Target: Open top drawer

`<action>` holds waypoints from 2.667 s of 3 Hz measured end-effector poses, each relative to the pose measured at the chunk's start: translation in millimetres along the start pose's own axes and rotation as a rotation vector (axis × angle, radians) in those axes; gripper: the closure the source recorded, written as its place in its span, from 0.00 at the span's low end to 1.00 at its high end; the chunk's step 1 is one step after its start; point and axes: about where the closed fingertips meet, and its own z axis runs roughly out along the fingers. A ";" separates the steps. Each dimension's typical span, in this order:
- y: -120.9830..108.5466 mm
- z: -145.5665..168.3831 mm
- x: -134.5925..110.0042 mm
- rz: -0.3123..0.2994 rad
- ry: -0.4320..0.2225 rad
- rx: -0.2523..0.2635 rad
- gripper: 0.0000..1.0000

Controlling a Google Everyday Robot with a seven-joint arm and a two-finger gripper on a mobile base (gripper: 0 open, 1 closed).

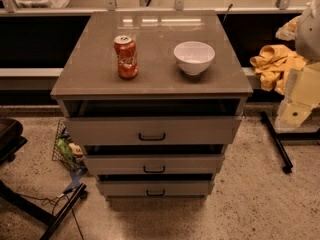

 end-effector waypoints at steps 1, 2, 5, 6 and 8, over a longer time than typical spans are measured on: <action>0.3 -0.2 -0.3 0.001 -0.003 0.005 0.00; 2.0 -0.6 -1.3 0.005 -0.017 0.026 0.00; 26.0 97.1 15.2 0.020 -0.357 0.117 0.00; 22.5 139.3 8.6 0.030 -0.431 0.123 0.00; 22.1 177.3 3.0 0.041 -0.473 0.121 0.00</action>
Offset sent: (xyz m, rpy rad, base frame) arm -0.0029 0.0018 -0.0044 0.0237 -0.0402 -0.0104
